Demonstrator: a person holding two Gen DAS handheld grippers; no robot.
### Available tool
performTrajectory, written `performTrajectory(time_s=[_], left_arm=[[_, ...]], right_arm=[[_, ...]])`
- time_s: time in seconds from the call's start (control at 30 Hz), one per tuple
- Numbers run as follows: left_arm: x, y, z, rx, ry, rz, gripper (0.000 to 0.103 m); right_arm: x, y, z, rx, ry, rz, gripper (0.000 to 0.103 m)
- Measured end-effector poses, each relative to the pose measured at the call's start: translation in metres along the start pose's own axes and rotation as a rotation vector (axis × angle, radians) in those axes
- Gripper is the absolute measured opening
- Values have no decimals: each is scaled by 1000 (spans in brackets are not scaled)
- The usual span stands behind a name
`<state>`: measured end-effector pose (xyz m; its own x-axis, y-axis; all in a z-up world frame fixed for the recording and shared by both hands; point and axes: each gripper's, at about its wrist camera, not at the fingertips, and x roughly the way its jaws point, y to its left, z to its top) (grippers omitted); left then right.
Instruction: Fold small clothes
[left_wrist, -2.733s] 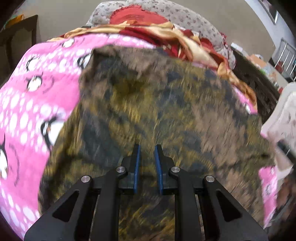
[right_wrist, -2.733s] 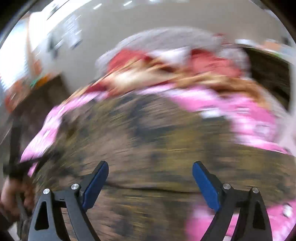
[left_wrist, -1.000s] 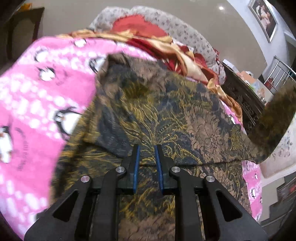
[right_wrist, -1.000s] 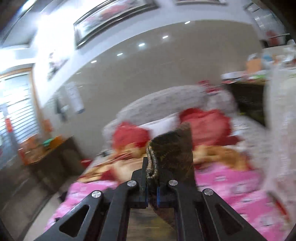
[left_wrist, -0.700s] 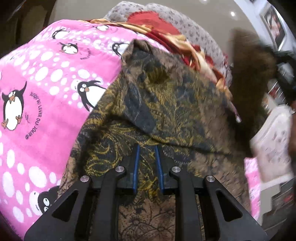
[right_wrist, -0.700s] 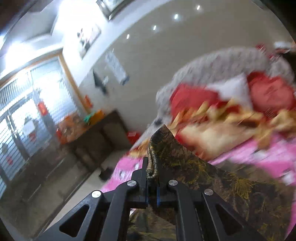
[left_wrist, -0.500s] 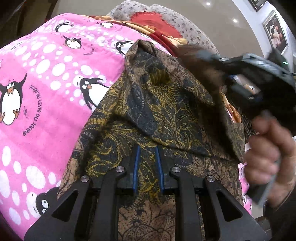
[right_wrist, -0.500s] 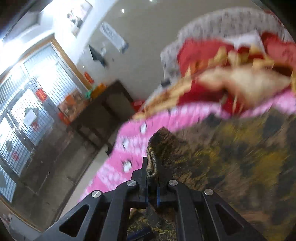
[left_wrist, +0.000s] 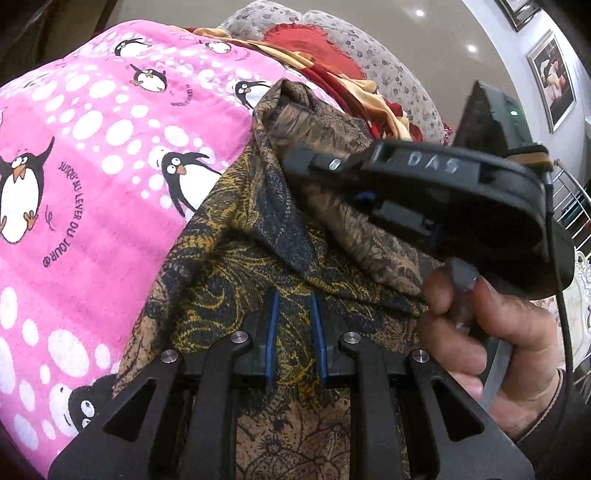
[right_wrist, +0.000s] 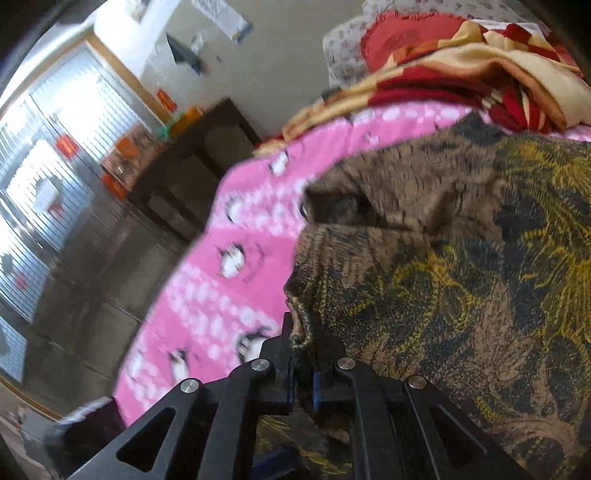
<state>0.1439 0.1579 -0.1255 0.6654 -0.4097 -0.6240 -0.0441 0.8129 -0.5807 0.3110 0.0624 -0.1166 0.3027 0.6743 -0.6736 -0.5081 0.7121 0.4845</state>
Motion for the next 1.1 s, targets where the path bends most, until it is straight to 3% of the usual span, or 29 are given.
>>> performTrajectory(time_s=[0.1,0.13,0.17,0.2,0.23,0.27,0.37,0.5,0.6,0.67,0.7,0.77,0.9,1.0,1.1], left_arm=[[1,0,1,-1,4,-1,16],[1,1,1,-1,5,-1,16],[1,1,2,-1,5,0,16],[1,0,2,0,5,2,16],[1,0,2,1,5,3,16],[1,0,2,0,6,3,16],[2,0,2,-2,7,4,16],[-4,-15,10,59,16,69,16],[-17,-47,28,181,-65,100,16],[-9,-68,48,243,-58,103,16],[-2,-74,55,259,-54,116,16],[25,-81,68,276,-22,185,16],[74,-59,64,248,70,310,17],[69,-44,59,203,15,258,17],[68,-40,57,205,3,246,17]], right_arm=[[2,0,-2,-6,27,42,10],[-2,1,-2,-11,19,54,18],[-7,3,-4,-21,7,63,28],[-14,5,-5,-30,-9,56,55],[-25,6,-5,-36,-39,50,72],[-35,10,-10,-37,-62,51,73],[-57,9,-8,-22,-79,-2,73],[-118,-8,-33,-99,-169,-245,73],[-176,-45,-63,-117,-234,-333,57],[-213,-78,-81,-82,-235,-381,44],[-230,-96,-89,-50,-235,-441,25],[-261,-129,-102,7,-255,-562,20],[-287,-175,-115,99,-254,-577,16],[-270,-188,-118,101,-181,-533,16],[-271,-201,-122,120,-209,-485,16]])
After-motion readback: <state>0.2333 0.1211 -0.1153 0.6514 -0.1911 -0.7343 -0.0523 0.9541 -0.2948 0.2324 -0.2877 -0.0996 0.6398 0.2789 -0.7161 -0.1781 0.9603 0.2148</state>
